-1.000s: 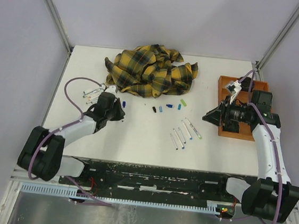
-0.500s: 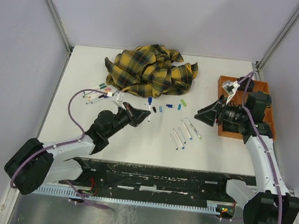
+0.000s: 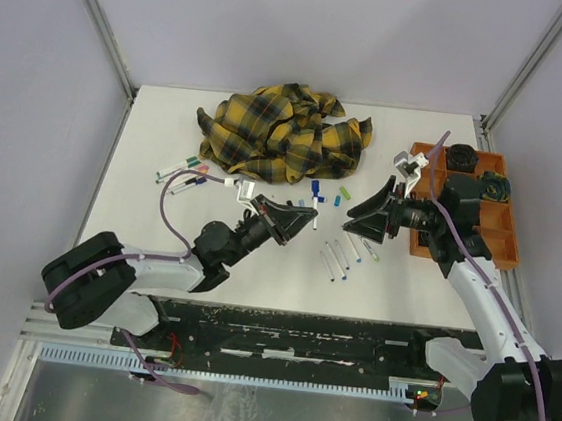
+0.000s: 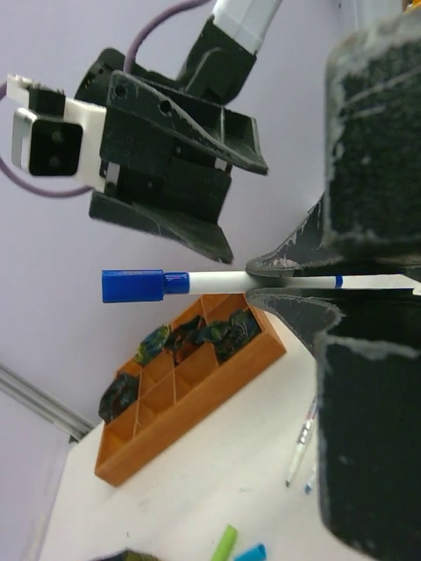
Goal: Open the pen caps
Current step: Pick up the pen from the center of the board.
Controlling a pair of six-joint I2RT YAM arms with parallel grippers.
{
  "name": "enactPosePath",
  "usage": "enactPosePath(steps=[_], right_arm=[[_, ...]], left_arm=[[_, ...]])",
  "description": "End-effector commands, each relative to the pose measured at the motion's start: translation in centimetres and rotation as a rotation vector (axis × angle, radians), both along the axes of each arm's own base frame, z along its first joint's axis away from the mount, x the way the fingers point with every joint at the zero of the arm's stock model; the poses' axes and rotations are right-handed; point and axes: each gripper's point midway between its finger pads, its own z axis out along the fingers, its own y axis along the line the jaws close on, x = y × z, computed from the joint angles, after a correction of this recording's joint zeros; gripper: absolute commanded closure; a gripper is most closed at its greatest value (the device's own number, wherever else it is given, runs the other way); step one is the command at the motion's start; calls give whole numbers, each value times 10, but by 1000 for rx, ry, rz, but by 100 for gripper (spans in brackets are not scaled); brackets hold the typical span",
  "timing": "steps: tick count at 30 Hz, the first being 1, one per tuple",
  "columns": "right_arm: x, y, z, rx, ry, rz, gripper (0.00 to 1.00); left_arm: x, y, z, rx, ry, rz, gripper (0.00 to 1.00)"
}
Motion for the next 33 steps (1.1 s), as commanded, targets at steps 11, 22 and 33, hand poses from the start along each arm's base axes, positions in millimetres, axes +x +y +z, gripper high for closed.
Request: enactPosePath(steps=[11, 22, 33], right_arm=[[0, 18, 5, 50, -28, -7, 37], [0, 26, -7, 36, 26, -13, 55], [-3, 29, -7, 19, 24, 9, 100]], left_arm=[[-9, -34, 59, -185, -201, 4, 97], [-11, -51, 54, -176, -205, -12, 97], [-10, -49, 48, -166, -192, 3, 88]])
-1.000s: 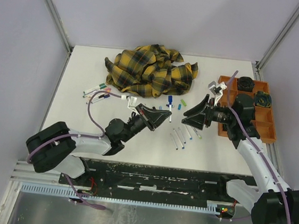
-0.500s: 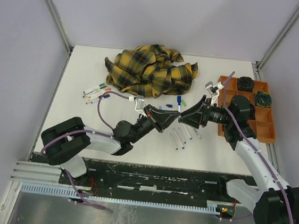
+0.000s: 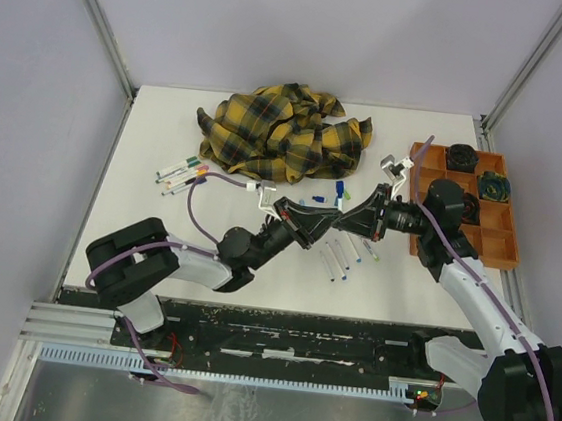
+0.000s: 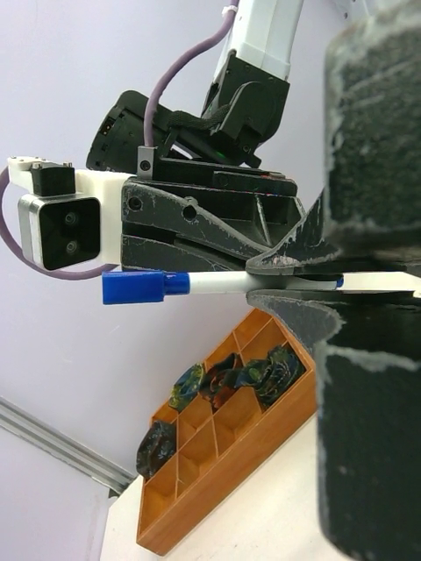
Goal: Open the pen caps
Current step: Pick up the pen from the center of the board.
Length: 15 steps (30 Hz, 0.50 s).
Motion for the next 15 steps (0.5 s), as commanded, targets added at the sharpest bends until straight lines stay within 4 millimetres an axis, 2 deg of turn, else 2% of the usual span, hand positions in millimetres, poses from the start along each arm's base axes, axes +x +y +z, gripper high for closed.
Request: enactPosePath(steps=[1, 3, 6, 9, 15], right_arm=[[1, 1, 8, -9, -41, 4, 100], [0, 0, 8, -17, -46, 10, 100], [-2, 0, 9, -28, -56, 21, 100], [-4, 0, 9, -35, -64, 36, 100], [-10, -1, 9, -46, -68, 73, 100]], left_arm=[[-1, 9, 24, -56, -70, 43, 84], [0, 13, 22, -51, -58, 54, 70], [-1, 21, 18, -47, -23, 52, 55], [0, 24, 12, -20, 10, 1, 49], [-9, 20, 16, 7, -2, -252, 44]])
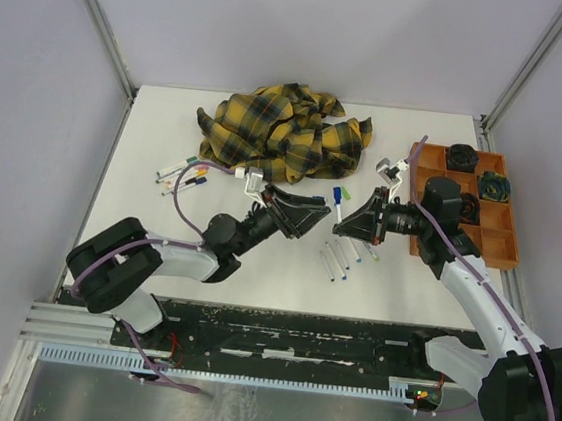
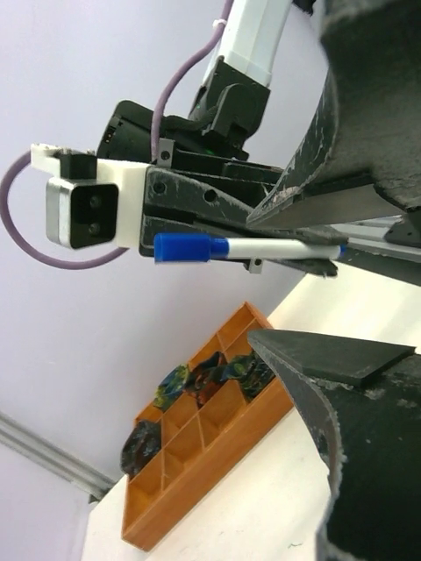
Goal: Open the pen caps
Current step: Pick up the pen from the center of the board, then open the pen cap from the pen.
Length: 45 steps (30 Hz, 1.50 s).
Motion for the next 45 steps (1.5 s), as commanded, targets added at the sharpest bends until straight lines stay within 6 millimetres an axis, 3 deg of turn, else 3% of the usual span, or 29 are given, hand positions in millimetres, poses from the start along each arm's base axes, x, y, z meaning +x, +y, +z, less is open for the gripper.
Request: enactPosePath(steps=[1, 10, 13, 22, 25, 32, 38, 41, 45], right_arm=[[-3, 1, 18, -2, -75, 50, 100], [-4, 0, 12, -24, -73, 57, 100], [-5, 0, 11, -25, -67, 63, 100], [-10, -1, 6, -51, -78, 92, 100], [-11, -1, 7, -50, -77, 97, 99], [2, 6, 12, 7, 35, 64, 76], [7, 10, 15, 67, 55, 43, 68], [6, 10, 17, 77, 31, 37, 69], [5, 9, 21, 82, 11, 34, 78]], left_arm=[[-23, -8, 16, -11, -30, -245, 43], [-29, -27, 13, 15, -7, -377, 42], [-26, -31, 10, 18, 10, -383, 45], [-23, -46, 9, 43, 28, -437, 96], [-24, -44, 11, 32, 22, -433, 97], [-26, -27, 22, -75, -35, -339, 97], [-28, -35, 28, -94, -77, -286, 97], [-28, -35, 31, -130, -90, -263, 97], [-26, -30, 34, -179, -92, -239, 97]])
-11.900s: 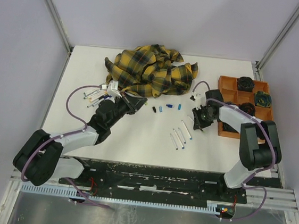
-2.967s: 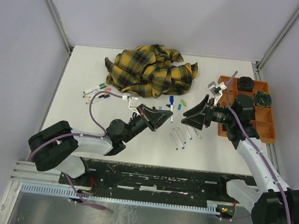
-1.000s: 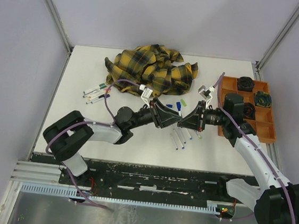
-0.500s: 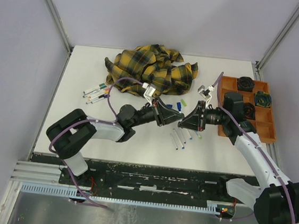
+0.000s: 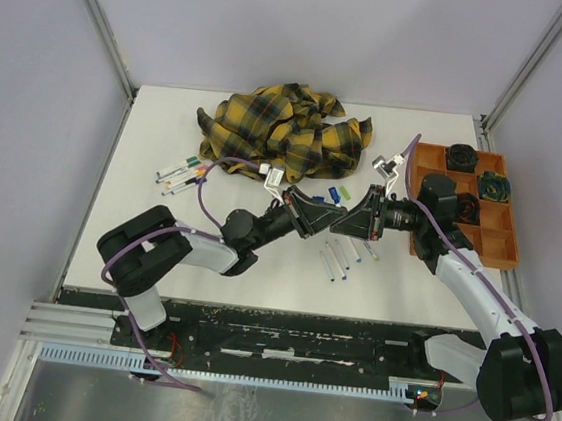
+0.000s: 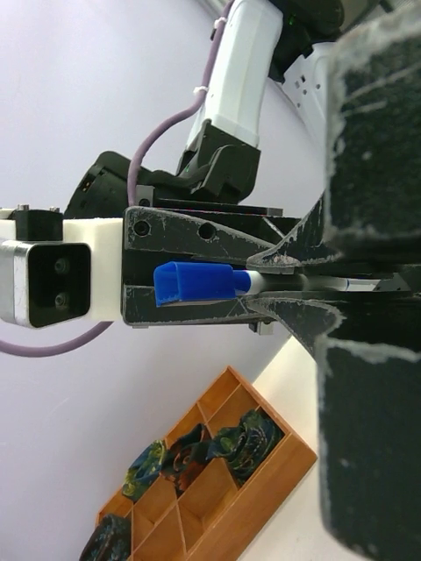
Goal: Open the pen caps
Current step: Open the pen cap from the pen.
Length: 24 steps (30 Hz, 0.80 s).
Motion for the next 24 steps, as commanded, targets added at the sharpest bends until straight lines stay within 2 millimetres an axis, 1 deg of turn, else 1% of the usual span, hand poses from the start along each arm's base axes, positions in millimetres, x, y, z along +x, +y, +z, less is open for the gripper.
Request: enactPosePath(steps=[1, 2, 4, 5, 6, 7, 8, 11, 12, 13, 17, 24], right_arm=[[5, 2, 20, 37, -99, -23, 81], [5, 1, 20, 37, -99, -26, 84], [6, 1, 21, 38, -97, -27, 96], [5, 2, 21, 38, -95, -23, 100], [5, 2, 21, 37, -91, -20, 100], [5, 2, 21, 35, -87, -15, 100], [5, 2, 21, 32, -90, -12, 100], [5, 0, 18, 3, -95, -8, 100], [4, 0, 17, -2, -98, -8, 100], [5, 0, 17, -5, -103, -9, 100], [4, -1, 15, -18, -110, -8, 100], [4, -2, 9, -46, -112, -1, 100]], left_arm=[[-14, 8, 34, -142, -113, 14, 97], [-14, 7, 34, -141, -113, 13, 97], [-15, 7, 33, -140, -114, 14, 97], [-15, 7, 33, -139, -113, 16, 97], [-14, 9, 33, -139, -114, 23, 96], [-15, 11, 32, -138, -111, 31, 90], [-15, 14, 31, -136, -105, 41, 79], [-10, 27, 29, -133, -87, 90, 52], [-9, 31, 27, -127, -82, 99, 46], [-9, 34, 26, -125, -78, 97, 43], [-6, 45, 28, -133, -48, 49, 37], [-8, 47, 35, -139, -52, 17, 36]])
